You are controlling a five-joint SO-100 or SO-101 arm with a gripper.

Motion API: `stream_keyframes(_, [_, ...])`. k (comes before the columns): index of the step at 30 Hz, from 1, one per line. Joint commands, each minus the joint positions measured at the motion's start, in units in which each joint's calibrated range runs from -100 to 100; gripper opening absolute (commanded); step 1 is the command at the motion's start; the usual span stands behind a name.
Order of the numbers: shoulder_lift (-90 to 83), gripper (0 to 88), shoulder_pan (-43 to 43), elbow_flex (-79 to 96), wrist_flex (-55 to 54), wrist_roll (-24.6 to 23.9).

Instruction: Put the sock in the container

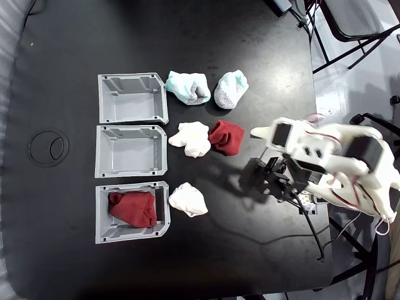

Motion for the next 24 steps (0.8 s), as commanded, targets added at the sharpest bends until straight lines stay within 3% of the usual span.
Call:
stream_keyframes(1, [8.23, 1.3, 1.46, -7.18, 1.27, 1.22])
stream_keyframes(16, [28.56, 1.3, 2.56, -14.85, 0.67, 6.48])
stream_keyframes(24, [35.75, 1.4, 1.93, -15.84, 0.5, 6.83])
